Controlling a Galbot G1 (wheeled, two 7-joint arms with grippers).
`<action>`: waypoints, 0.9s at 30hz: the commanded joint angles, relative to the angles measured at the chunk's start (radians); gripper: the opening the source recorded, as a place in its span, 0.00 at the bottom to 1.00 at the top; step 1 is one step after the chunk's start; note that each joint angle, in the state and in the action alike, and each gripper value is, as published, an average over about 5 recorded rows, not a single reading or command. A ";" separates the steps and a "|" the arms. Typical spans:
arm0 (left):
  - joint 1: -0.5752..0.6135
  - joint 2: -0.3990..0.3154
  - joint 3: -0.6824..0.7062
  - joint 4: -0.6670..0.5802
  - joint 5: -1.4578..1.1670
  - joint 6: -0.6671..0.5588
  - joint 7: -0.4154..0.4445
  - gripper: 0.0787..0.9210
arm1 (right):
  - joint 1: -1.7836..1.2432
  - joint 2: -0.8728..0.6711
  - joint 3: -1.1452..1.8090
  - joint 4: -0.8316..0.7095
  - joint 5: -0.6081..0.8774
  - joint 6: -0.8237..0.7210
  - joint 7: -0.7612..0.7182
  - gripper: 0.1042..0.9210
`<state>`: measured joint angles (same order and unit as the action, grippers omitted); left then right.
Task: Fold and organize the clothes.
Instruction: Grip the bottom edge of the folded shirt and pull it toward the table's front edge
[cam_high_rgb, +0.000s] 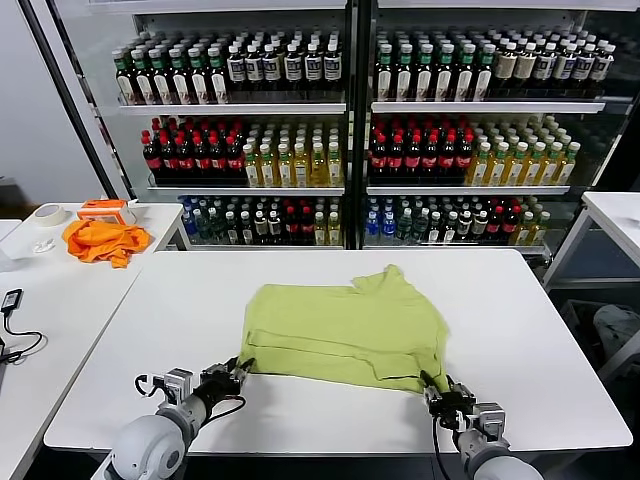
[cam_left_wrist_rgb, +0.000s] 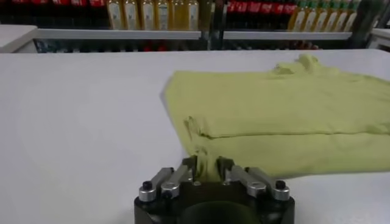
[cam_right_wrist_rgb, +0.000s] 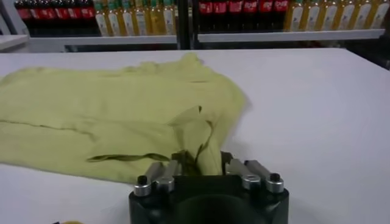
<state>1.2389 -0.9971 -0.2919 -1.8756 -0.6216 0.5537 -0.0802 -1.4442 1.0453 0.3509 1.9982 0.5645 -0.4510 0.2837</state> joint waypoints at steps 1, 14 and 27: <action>0.010 -0.003 0.010 -0.001 0.008 0.023 -0.013 0.12 | -0.008 0.001 0.000 0.003 0.006 0.004 -0.002 0.11; 0.321 0.084 -0.130 -0.266 0.071 0.011 -0.042 0.01 | -0.247 -0.044 0.022 0.217 -0.066 0.029 0.020 0.03; 0.434 0.095 -0.195 -0.361 0.194 0.023 -0.021 0.01 | -0.291 -0.048 0.019 0.279 -0.089 0.035 0.073 0.14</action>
<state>1.5506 -0.9251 -0.4299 -2.1170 -0.5259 0.5733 -0.1090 -1.6879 1.0019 0.3654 2.2147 0.4889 -0.4171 0.3337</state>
